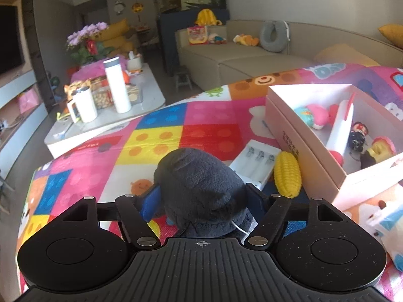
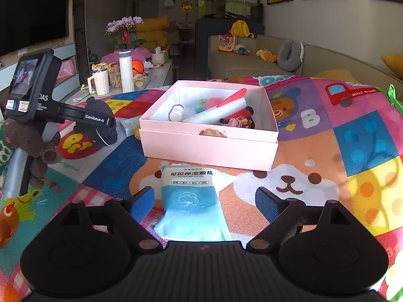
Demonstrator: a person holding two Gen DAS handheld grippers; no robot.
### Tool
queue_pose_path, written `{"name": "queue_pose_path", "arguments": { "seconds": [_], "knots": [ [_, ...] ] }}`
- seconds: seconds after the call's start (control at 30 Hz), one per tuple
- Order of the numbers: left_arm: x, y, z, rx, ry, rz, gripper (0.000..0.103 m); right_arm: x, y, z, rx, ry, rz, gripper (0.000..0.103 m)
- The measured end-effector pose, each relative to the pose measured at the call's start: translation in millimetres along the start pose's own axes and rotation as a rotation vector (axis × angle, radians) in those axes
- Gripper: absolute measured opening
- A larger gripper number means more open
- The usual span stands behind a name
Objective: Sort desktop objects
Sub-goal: 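Close the left gripper on the black plush cat while the right gripper holds the wipes, then lift the plush cat with the left gripper while the right gripper lifts the wipes pack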
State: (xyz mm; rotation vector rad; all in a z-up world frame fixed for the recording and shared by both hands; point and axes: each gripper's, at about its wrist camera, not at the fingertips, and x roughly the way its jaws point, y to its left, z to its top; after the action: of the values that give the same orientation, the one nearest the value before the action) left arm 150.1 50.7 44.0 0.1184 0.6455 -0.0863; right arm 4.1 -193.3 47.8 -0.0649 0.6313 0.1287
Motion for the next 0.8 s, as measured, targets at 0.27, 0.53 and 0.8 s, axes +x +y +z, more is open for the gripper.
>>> {"name": "queue_pose_path", "arguments": {
  "seconds": [0.27,0.53,0.8],
  "knots": [
    [-88,-11,-30,-0.264,-0.017,-0.444,0.074,4,1,3,-0.005,-0.008,-0.017,0.092],
    [-83,-14,-83,-0.314,0.065,-0.434,0.084,2,12,12,-0.015,-0.007,0.002,0.092],
    [-100,38,-94,-0.364,0.033,-0.303,0.101,5,30,23,-0.032,-0.014,0.050,0.092]
  ]
}}
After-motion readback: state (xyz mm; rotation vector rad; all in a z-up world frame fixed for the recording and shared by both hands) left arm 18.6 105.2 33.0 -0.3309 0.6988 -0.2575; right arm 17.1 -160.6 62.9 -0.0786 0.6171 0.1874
